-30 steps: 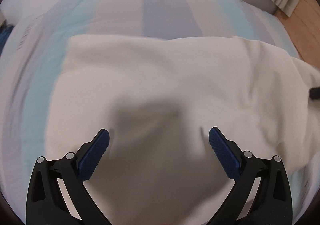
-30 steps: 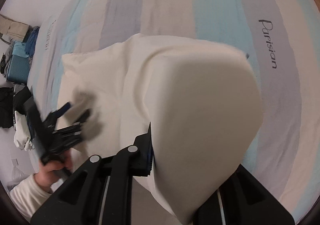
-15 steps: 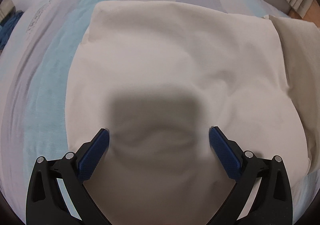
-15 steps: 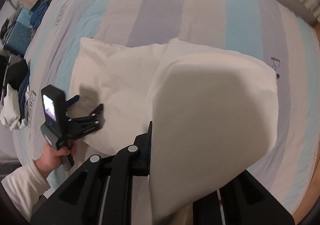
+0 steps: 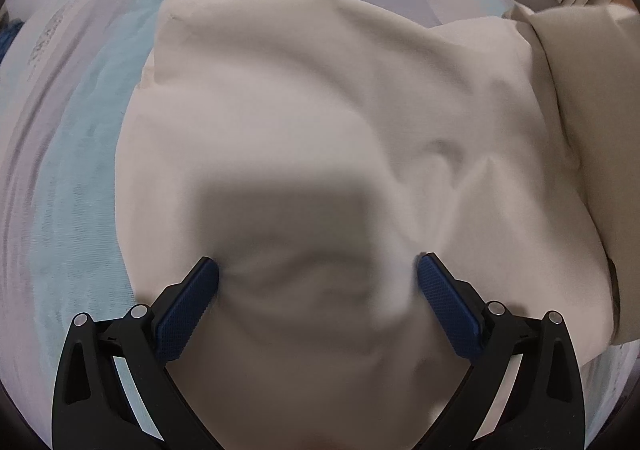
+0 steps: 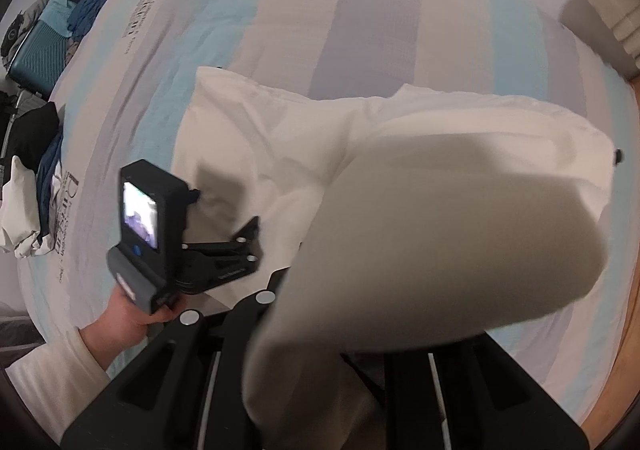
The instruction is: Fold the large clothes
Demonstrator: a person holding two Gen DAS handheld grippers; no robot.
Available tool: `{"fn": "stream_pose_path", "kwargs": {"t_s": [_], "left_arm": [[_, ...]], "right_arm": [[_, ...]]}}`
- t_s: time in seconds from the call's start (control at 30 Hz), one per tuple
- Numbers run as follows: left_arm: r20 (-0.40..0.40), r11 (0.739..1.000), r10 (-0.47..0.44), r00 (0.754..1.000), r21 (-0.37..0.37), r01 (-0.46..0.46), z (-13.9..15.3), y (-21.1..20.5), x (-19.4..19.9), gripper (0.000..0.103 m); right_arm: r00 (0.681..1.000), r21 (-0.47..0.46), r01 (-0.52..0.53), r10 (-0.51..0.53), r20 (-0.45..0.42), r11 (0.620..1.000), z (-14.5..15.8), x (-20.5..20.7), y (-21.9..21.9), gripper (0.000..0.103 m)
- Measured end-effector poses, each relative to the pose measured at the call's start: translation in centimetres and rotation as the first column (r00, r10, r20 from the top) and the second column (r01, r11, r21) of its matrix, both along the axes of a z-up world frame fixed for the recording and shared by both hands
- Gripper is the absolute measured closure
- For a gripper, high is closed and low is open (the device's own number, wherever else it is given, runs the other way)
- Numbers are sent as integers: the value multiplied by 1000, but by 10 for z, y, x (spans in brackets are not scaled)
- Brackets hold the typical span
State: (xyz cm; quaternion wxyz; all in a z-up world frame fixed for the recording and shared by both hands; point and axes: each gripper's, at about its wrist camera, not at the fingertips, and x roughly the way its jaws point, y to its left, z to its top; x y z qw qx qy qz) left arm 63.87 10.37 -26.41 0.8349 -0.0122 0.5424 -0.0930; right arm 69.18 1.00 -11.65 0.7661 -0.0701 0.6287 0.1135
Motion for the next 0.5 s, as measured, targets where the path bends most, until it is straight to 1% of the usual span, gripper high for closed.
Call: {"fn": "stream_pose_path", "kwargs": {"t_s": [0.1, 0.2, 0.33, 0.43, 0.5], "left_arm": [[-8, 1000, -4, 1000, -8, 4, 0, 2, 1, 6], [-14, 999, 1, 1000, -41, -1, 3, 7, 0, 6], [1, 993, 24, 1000, -120, -23, 19, 32, -6, 9], [28, 989, 64, 998, -136, -60, 34, 58, -18, 9], [38, 988, 91, 995, -125, -86, 41, 77, -27, 9]], "right_arm": [[1000, -11, -20, 20, 17, 1000, 2, -5, 19, 89], [998, -47, -52, 53, 30, 998, 1, -11, 41, 89], [996, -71, -77, 80, 34, 994, 4, -16, 59, 89], [996, -71, -85, 87, 24, 994, 4, -15, 66, 89], [996, -72, -89, 90, 20, 993, 4, -14, 71, 89]]}}
